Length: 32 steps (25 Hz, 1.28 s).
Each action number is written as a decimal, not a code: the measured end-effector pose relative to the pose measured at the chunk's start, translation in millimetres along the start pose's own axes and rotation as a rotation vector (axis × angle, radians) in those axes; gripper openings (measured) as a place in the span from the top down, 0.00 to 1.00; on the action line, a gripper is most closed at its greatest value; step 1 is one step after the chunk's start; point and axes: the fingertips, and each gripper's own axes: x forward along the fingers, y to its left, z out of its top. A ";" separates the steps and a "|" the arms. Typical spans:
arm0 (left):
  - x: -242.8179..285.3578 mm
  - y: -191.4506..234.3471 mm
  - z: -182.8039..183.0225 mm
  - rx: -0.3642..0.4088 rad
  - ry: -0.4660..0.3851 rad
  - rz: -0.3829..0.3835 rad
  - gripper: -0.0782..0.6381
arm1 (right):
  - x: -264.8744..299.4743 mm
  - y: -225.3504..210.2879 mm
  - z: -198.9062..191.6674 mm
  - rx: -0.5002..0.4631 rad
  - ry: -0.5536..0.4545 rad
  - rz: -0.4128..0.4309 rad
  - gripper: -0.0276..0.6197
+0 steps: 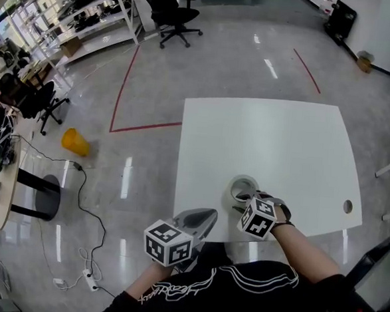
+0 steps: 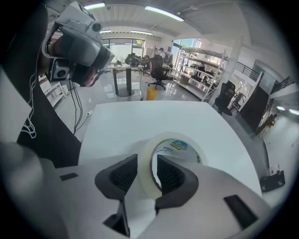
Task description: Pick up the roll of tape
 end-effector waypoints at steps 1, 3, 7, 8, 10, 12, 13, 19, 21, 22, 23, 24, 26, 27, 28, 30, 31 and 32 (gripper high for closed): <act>-0.6 1.4 -1.4 -0.001 0.000 0.000 0.89 | 2.1 0.9 -0.9 -0.016 0.014 -0.002 0.75; -2.1 3.9 -4.6 -0.004 -0.001 0.000 0.89 | 7.0 3.8 -2.6 -0.050 0.044 -0.007 0.77; -1.9 4.6 -2.2 -0.006 -0.008 -0.006 0.89 | 10.6 2.0 -2.2 -0.055 0.065 -0.002 0.78; -2.1 3.4 -1.2 -0.005 -0.008 -0.007 0.89 | 9.5 1.6 -1.9 -0.048 0.067 0.002 0.78; -4.7 1.2 -2.5 -0.007 -0.007 -0.010 0.89 | 7.7 2.1 -1.3 -0.031 0.069 0.008 0.80; -9.1 1.4 -4.6 -0.010 -0.011 -0.012 0.89 | 8.0 3.9 -0.5 -0.013 0.068 0.009 0.81; -11.4 1.9 -4.1 -0.009 -0.016 -0.012 0.89 | 8.5 4.3 0.2 -0.004 0.066 0.006 0.81; -15.7 -1.4 8.2 0.006 -0.041 -0.006 0.89 | 1.3 -0.8 3.2 0.116 0.010 -0.002 0.81; -16.1 -4.8 10.8 0.012 -0.045 -0.009 0.89 | -7.3 -2.4 8.5 0.227 -0.058 0.015 0.81; -16.1 -7.1 13.2 0.016 -0.048 -0.012 0.89 | -13.3 -4.2 11.7 0.289 -0.097 0.024 0.81; -15.7 -9.9 16.2 0.021 -0.050 -0.016 0.89 | -20.2 -7.1 14.2 0.344 -0.136 0.027 0.81; -15.2 -13.0 19.3 0.025 -0.053 -0.021 0.89 | -27.8 -10.6 15.8 0.385 -0.170 0.025 0.81; -14.6 -19.1 25.9 0.039 -0.058 -0.027 0.89 | -45.1 -16.8 18.1 0.435 -0.230 0.012 0.82; -15.3 -21.8 29.8 0.049 -0.062 -0.028 0.89 | -54.7 -19.2 20.5 0.450 -0.261 0.006 0.81; -17.0 -24.3 34.3 0.061 -0.069 -0.030 0.89 | -65.0 -20.9 24.3 0.463 -0.295 0.002 0.81; -21.5 -30.6 43.5 0.083 -0.087 -0.033 0.89 | -88.1 -21.9 33.5 0.484 -0.369 -0.003 0.81; -23.1 -35.0 47.8 0.093 -0.097 -0.036 0.89 | -100.9 -21.4 37.2 0.492 -0.408 -0.005 0.81; -23.4 -40.1 52.1 0.103 -0.106 -0.039 0.89 | -114.6 -21.2 39.9 0.499 -0.447 -0.005 0.81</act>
